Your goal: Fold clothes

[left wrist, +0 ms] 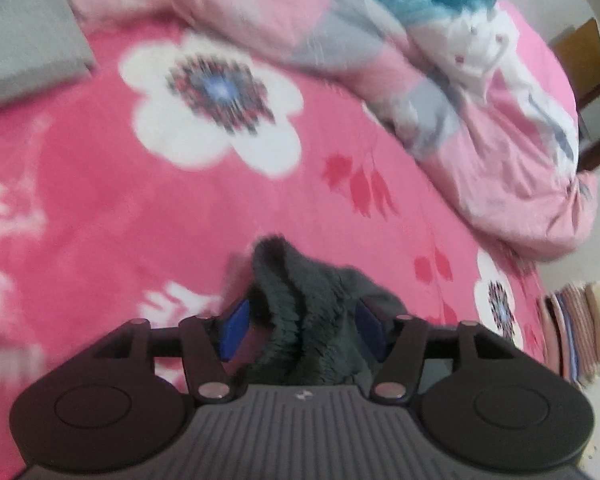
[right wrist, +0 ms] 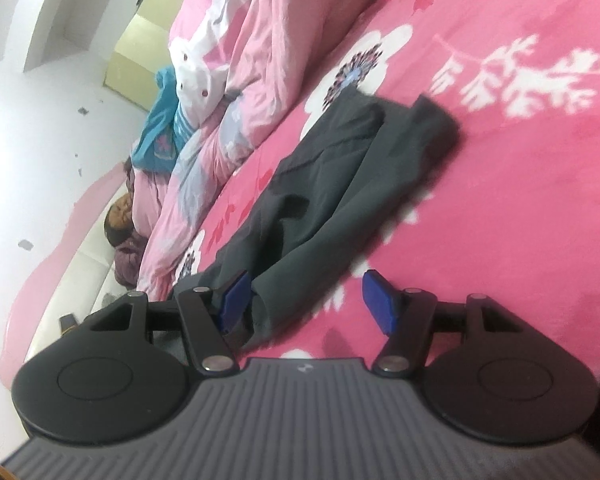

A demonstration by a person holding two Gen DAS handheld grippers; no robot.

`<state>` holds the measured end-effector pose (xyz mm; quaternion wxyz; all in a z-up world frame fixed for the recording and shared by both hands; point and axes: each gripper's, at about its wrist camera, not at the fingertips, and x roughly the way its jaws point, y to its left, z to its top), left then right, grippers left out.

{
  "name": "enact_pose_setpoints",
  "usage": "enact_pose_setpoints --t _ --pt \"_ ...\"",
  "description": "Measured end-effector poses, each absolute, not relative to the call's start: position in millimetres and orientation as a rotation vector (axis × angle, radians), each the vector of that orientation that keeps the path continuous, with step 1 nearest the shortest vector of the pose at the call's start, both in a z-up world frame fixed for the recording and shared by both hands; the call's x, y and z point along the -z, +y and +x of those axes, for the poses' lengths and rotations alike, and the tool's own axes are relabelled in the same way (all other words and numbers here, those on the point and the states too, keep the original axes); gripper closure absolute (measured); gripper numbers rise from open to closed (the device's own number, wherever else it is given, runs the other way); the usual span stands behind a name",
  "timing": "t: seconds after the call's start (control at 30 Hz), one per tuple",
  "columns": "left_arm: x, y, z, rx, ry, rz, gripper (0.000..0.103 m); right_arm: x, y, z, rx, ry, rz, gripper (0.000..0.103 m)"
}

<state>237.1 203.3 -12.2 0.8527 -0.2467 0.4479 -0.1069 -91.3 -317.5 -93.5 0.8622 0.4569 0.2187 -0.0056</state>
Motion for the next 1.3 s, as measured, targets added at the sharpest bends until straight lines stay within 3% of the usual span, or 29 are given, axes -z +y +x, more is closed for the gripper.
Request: enact_pose_setpoints --t 0.13,0.3,0.47,0.67,0.93,1.1,1.3 --pt "-37 201 201 0.168 0.840 -0.431 0.044 90 -327 -104 0.024 0.429 0.957 0.041" --pt "-85 116 139 0.372 0.771 -0.132 0.044 79 -332 -104 0.007 0.434 0.879 0.041" --pt "-50 8 90 0.661 0.821 0.036 0.044 61 -312 -93 -0.013 0.476 0.687 0.041" --pt "10 -83 68 0.778 0.853 0.182 0.048 56 -325 -98 0.043 0.464 0.672 0.041" --pt "26 -106 87 0.768 0.794 0.141 0.048 71 -355 -102 0.108 0.421 0.750 0.042" --pt "43 -111 101 0.745 0.832 0.086 0.054 75 -357 -96 0.077 0.391 0.779 0.042" --pt "35 -23 85 0.683 0.754 -0.198 0.041 24 -317 -42 -0.141 0.413 0.534 0.042"
